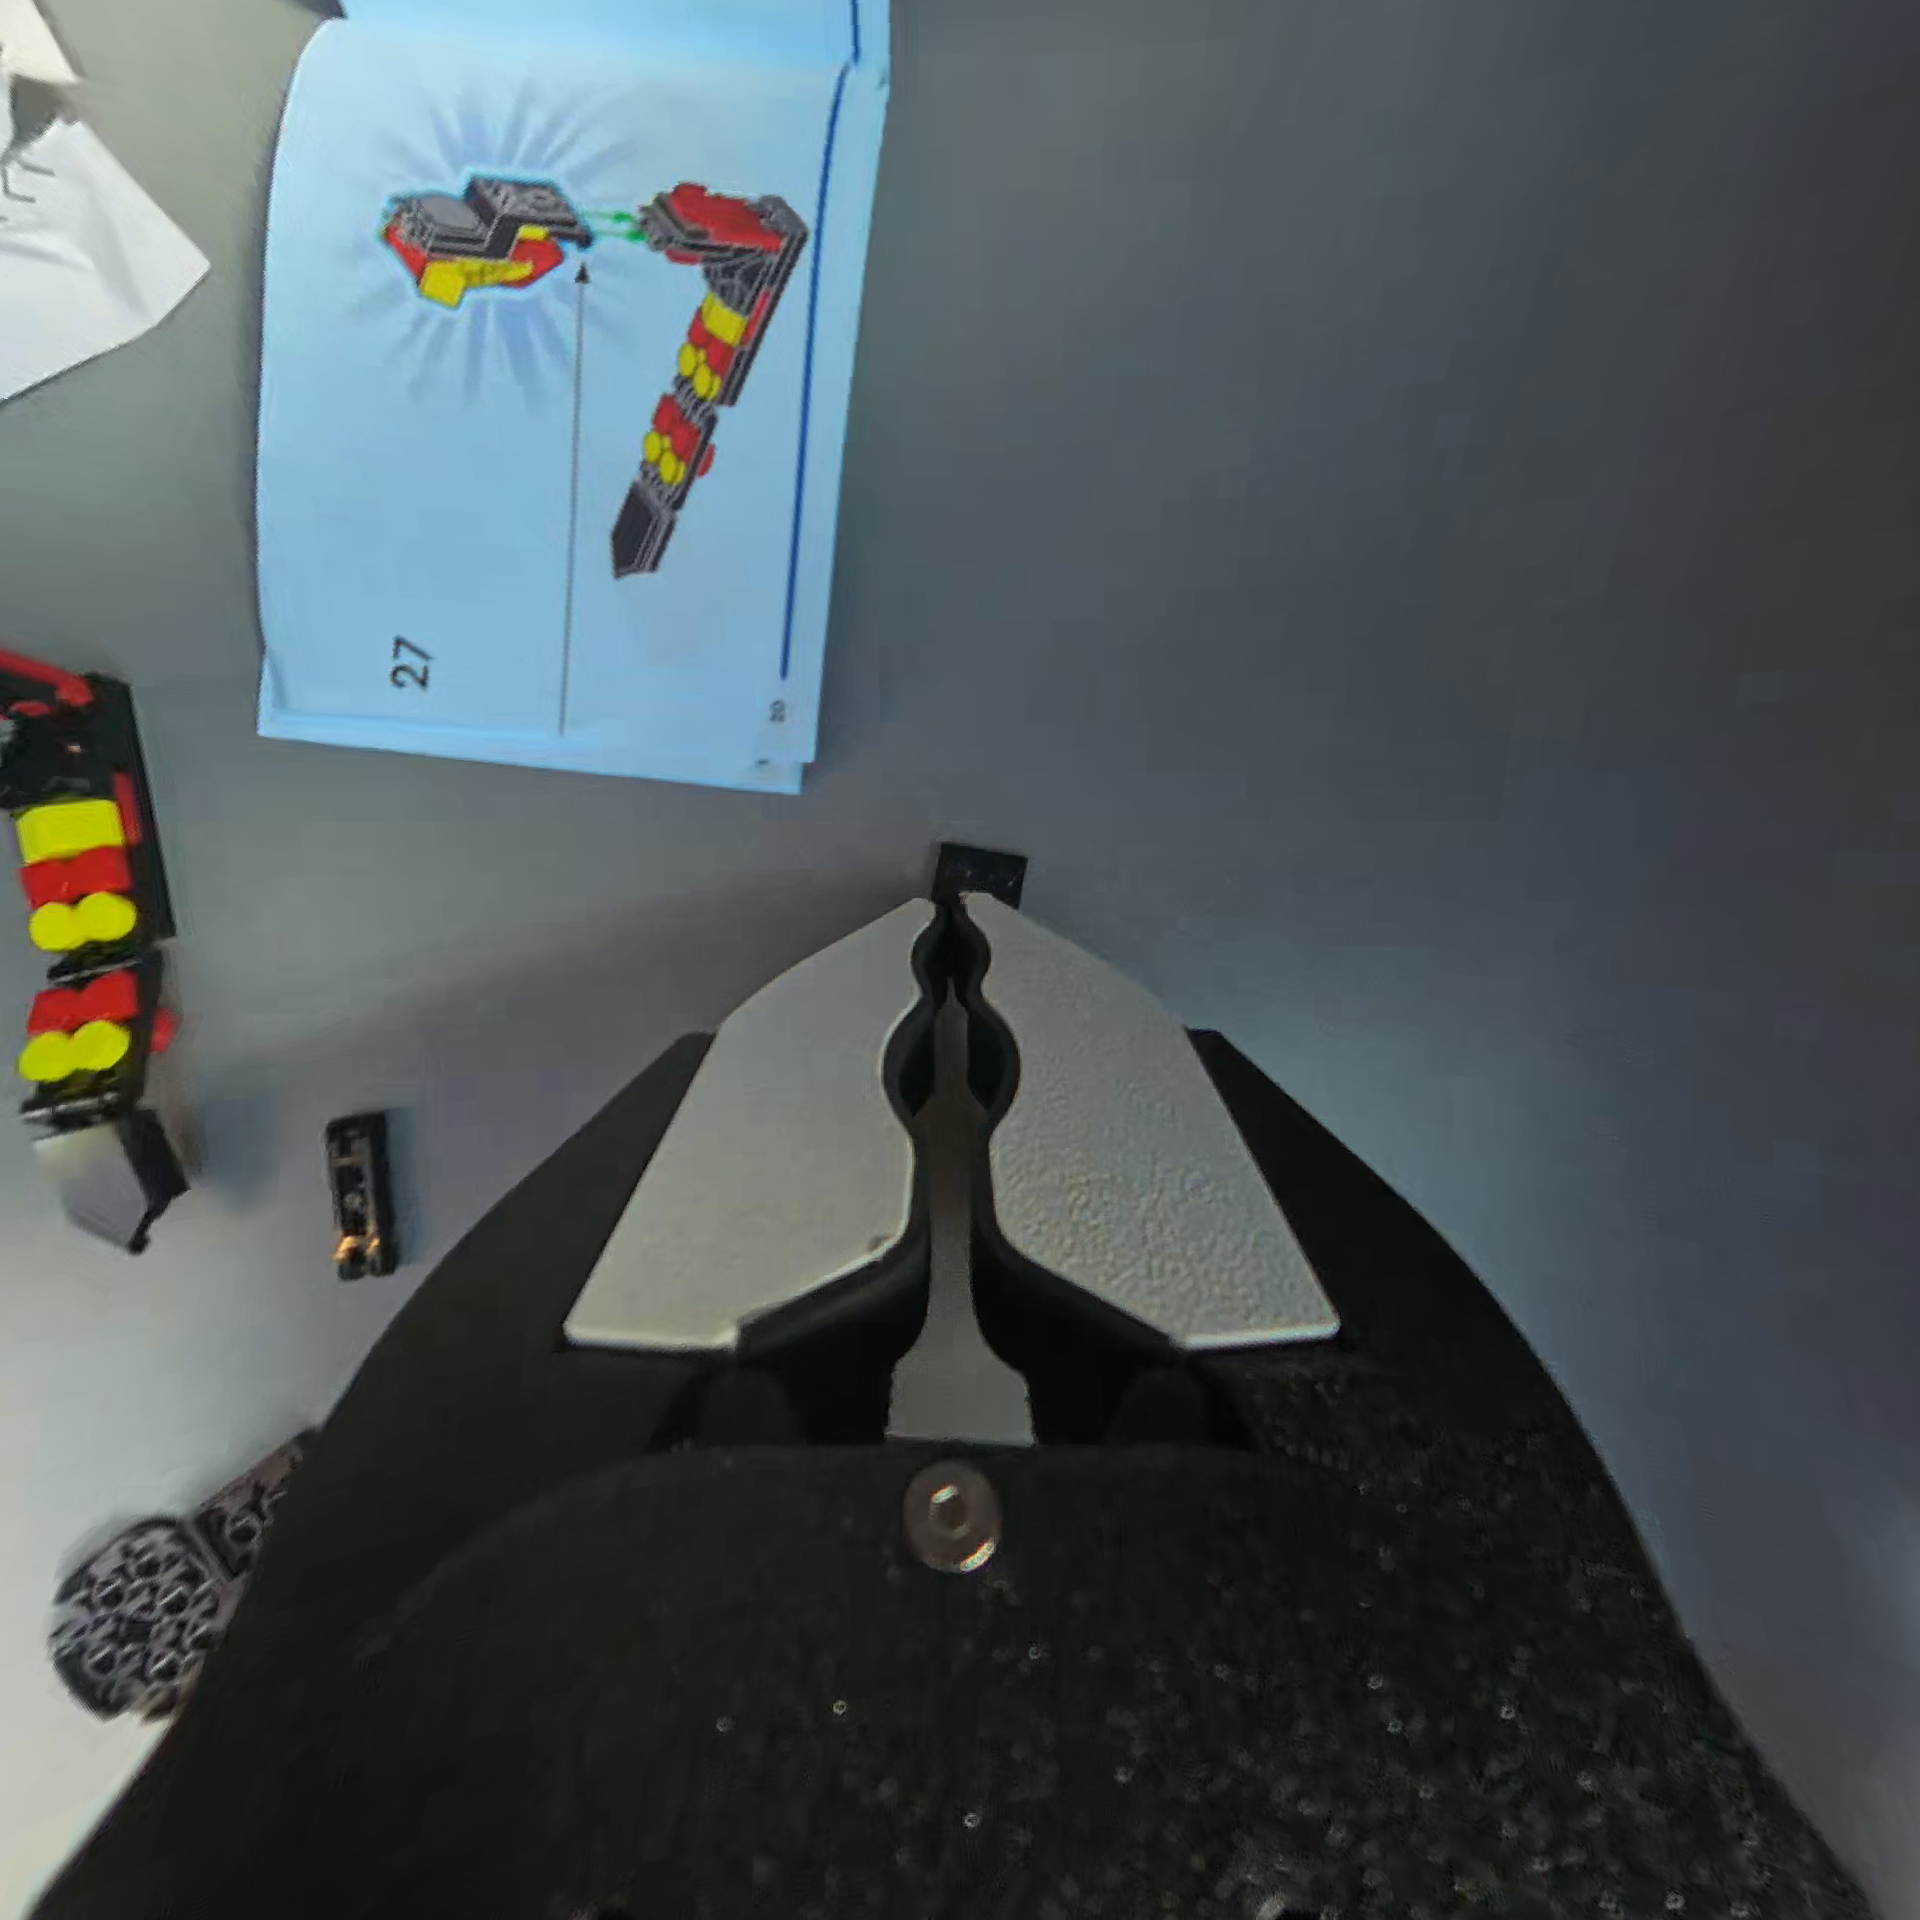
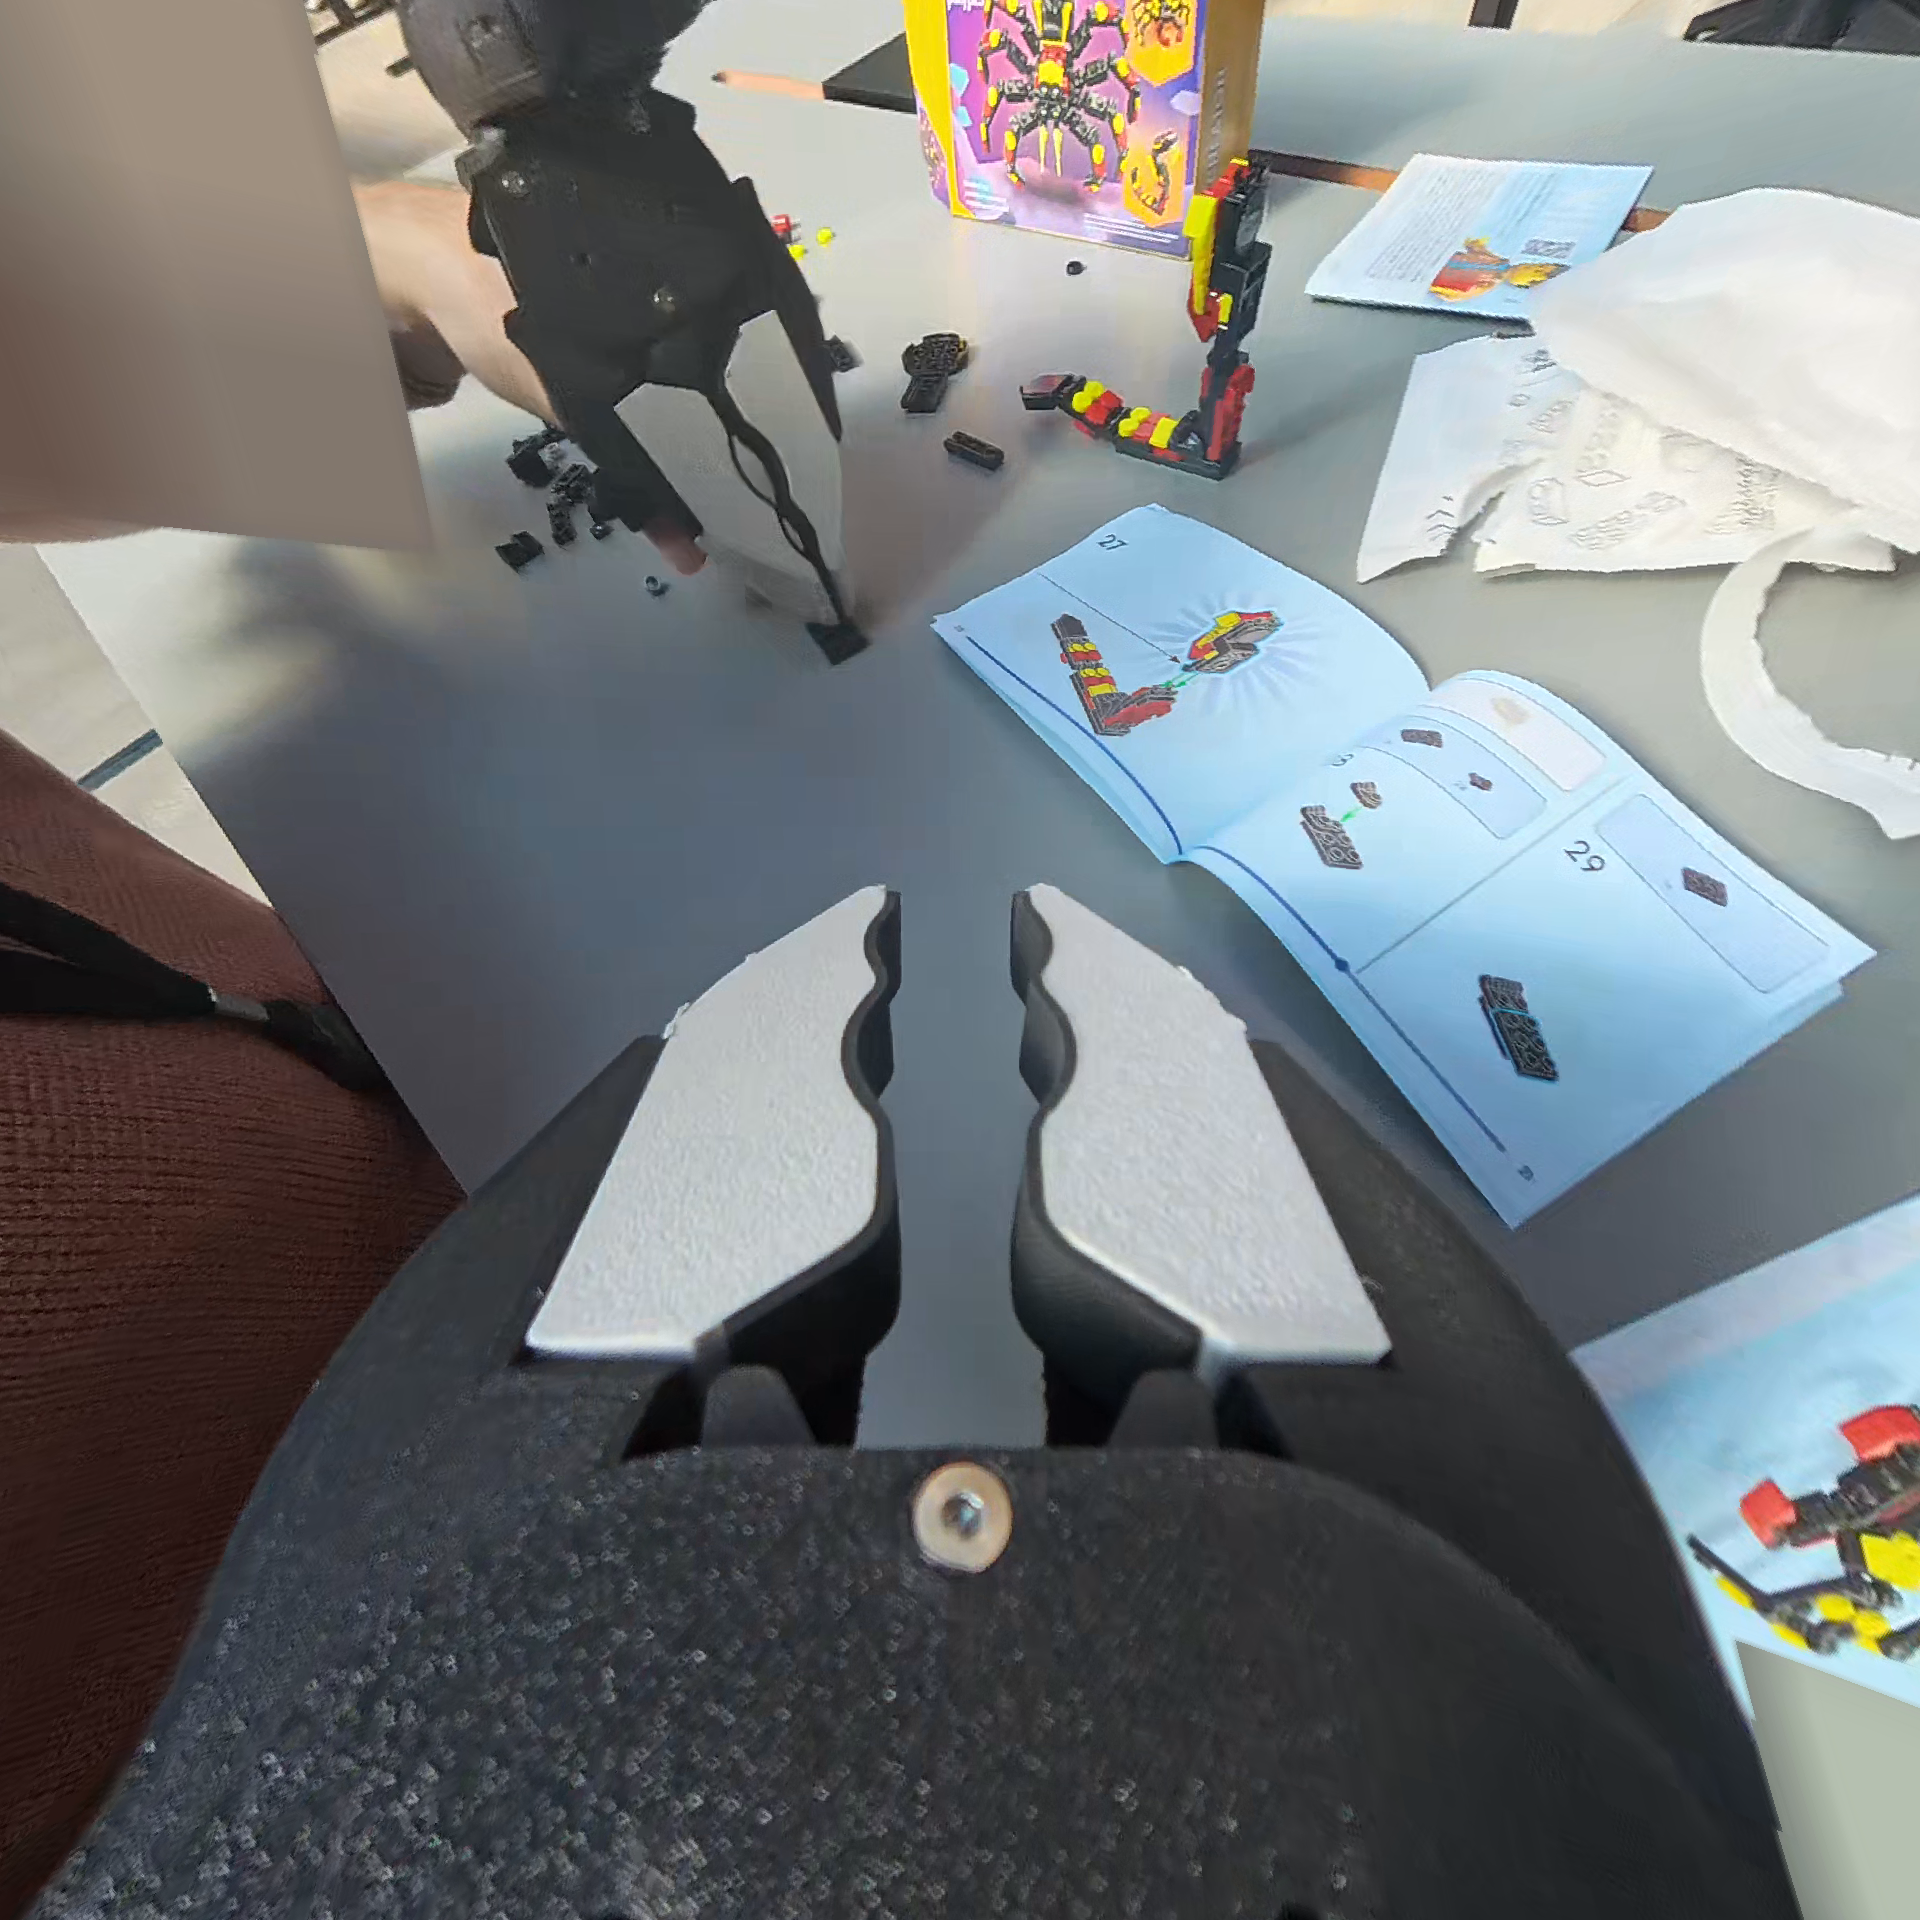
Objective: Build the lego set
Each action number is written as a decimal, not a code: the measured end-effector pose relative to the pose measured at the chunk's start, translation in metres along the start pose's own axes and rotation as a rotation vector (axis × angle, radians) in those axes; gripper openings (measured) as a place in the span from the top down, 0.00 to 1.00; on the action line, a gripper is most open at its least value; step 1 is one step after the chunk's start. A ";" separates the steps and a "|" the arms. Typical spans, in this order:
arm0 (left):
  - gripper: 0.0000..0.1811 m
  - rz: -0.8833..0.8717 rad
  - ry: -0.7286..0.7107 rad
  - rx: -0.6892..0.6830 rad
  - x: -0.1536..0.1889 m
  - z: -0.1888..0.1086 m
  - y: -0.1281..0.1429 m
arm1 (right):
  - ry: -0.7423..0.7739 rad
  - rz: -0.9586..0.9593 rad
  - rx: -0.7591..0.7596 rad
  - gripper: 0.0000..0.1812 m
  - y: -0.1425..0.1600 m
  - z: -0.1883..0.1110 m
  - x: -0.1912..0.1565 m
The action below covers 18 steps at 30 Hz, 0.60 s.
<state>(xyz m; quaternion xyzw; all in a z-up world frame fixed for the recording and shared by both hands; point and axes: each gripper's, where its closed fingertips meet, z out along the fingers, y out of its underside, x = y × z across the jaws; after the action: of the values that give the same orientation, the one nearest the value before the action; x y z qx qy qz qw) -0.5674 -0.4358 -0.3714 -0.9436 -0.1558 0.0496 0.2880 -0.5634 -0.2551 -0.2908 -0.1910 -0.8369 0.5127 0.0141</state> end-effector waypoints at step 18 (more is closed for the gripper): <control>0.95 -0.263 -0.347 0.451 0.083 -0.053 -0.001 | -0.180 -0.401 -0.025 0.86 -0.085 0.119 -0.047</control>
<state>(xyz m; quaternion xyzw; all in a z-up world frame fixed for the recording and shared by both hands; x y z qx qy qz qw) -0.4790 -0.4359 -0.3268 -0.8050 -0.3085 0.2053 0.4633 -0.5721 -0.4068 -0.2657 0.0256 -0.8622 0.5043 0.0389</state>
